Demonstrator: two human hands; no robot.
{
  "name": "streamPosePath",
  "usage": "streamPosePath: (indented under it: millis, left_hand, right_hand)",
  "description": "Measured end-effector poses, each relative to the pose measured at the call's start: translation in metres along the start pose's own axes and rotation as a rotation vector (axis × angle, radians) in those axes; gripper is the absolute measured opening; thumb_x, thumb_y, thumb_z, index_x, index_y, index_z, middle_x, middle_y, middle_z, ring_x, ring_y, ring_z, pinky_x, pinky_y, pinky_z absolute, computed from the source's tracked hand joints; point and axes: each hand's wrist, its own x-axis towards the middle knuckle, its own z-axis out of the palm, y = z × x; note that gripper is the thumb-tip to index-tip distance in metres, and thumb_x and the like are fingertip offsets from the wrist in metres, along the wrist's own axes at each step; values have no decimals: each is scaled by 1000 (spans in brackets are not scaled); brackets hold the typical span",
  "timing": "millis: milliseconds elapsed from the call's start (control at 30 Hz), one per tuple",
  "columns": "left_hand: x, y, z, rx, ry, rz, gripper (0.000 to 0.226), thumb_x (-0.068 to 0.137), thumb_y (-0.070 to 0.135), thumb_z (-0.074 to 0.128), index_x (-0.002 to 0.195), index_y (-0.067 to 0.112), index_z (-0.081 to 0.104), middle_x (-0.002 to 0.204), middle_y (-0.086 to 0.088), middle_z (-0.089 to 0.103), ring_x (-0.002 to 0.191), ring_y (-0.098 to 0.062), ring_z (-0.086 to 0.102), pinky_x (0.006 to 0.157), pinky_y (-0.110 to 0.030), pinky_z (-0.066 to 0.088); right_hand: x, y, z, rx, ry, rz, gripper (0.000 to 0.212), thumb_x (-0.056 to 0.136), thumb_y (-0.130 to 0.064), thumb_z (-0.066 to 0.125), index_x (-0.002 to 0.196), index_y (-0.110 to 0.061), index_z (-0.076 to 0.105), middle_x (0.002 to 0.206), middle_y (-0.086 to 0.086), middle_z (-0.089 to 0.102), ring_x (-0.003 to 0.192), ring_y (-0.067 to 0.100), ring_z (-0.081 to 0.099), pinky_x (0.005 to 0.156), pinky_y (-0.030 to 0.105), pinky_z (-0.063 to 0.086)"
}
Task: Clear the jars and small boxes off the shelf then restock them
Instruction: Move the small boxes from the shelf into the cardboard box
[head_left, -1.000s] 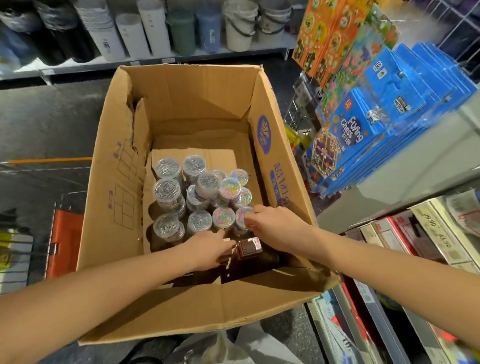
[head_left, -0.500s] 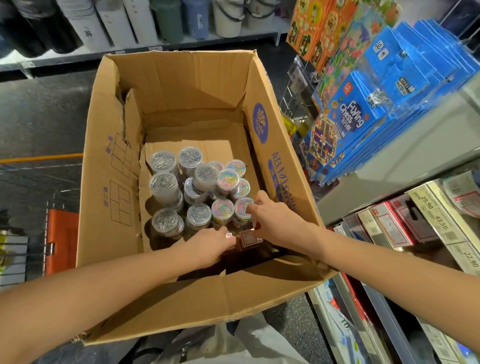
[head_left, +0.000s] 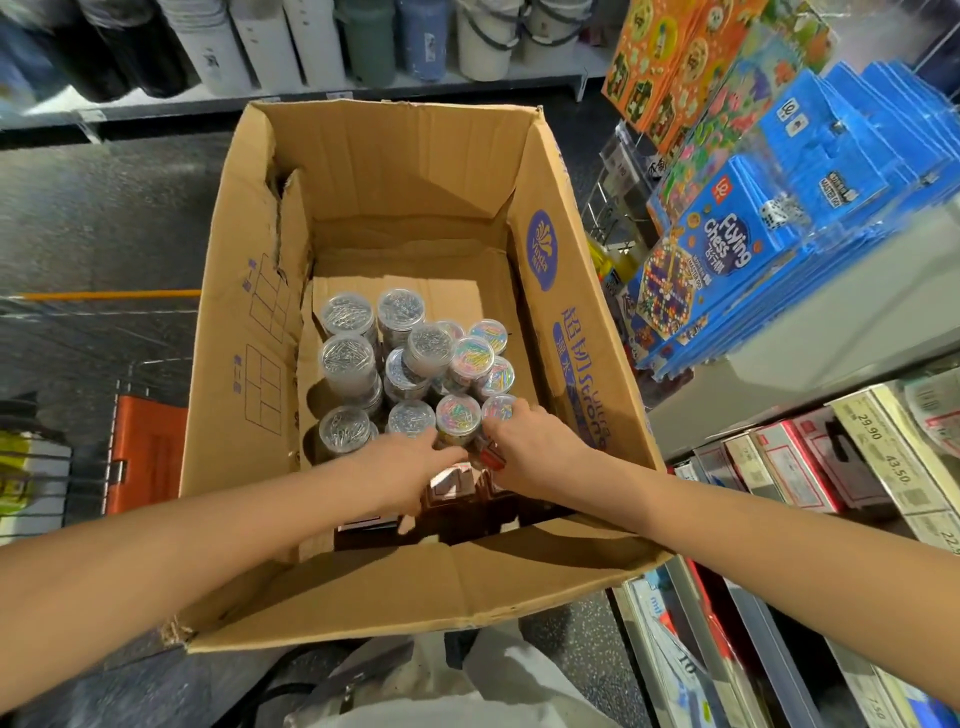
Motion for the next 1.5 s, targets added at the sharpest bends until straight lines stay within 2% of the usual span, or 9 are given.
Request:
streamPosePath:
  millis: [133,267,467,567,700,967,1267,1400,1500]
  left_hand:
    - [-23,-27,-21,60,35,-88,66,88,23,61,143,28,25,129,-9,41,98,-26,57,62,-31,41]
    - [-33,-40,-29,64,85,-140,68,88,29,61,144,26,22,129,-6,42,102,-25,56,61,-31,35]
    - [-35,-42,-24,47,147,-86,65,88,29,61,142,23,26,129,-5,43,101,-25,57,60,-30,32]
    - [-35,-43,-23,45,149,-59,62,88,28,60,141,22,27,129,-6,43,103,-25,56,61,-31,33]
    - [-35,-46,-23,64,155,-37,61,89,27,60,140,20,27,127,-7,44,101,-26,57,61,-31,35]
    - [-37,-42,-23,100,141,23,55,91,27,57,138,17,29,121,-9,45,91,-27,57,57,-33,36]
    - [-45,-42,-33,100,154,29,56,91,30,56,139,19,30,125,-8,45,98,-27,58,64,-34,38]
    - [-51,-46,-56,55,167,39,56,90,36,57,139,23,32,124,-2,48,97,-22,55,63,-31,35]
    - [-57,-49,-81,11,190,65,54,89,36,62,135,25,37,121,2,51,94,-17,54,67,-32,46]
  right_hand:
    - [13,-19,2,118,-11,10,39,89,-29,58,120,-7,49,120,13,41,102,33,54,78,38,49]
    - [25,-41,5,43,-28,11,38,91,-27,55,123,-7,47,124,14,45,109,35,52,77,38,42]
    - [35,-63,20,-51,-106,74,38,97,-31,46,129,-10,44,125,13,48,113,34,54,102,54,30]
    - [40,-64,24,-72,-148,77,42,99,-31,43,134,-9,39,132,15,44,113,37,55,102,54,30]
    - [38,-63,21,-141,-160,29,43,100,-15,39,141,-9,30,139,19,35,115,37,54,101,54,32]
    - [46,-65,32,-230,-224,27,45,98,-3,42,141,-9,30,143,22,31,116,37,55,98,51,37]
    - [43,-68,29,-246,-190,31,52,97,-4,44,145,-10,25,138,16,39,118,36,54,84,42,47]
    - [24,-64,1,-116,-123,37,49,97,-11,42,144,-13,27,141,16,38,114,34,56,76,37,44]
    - [6,-55,-27,25,-25,44,53,91,-30,56,138,-16,35,133,10,44,116,32,52,86,40,46]
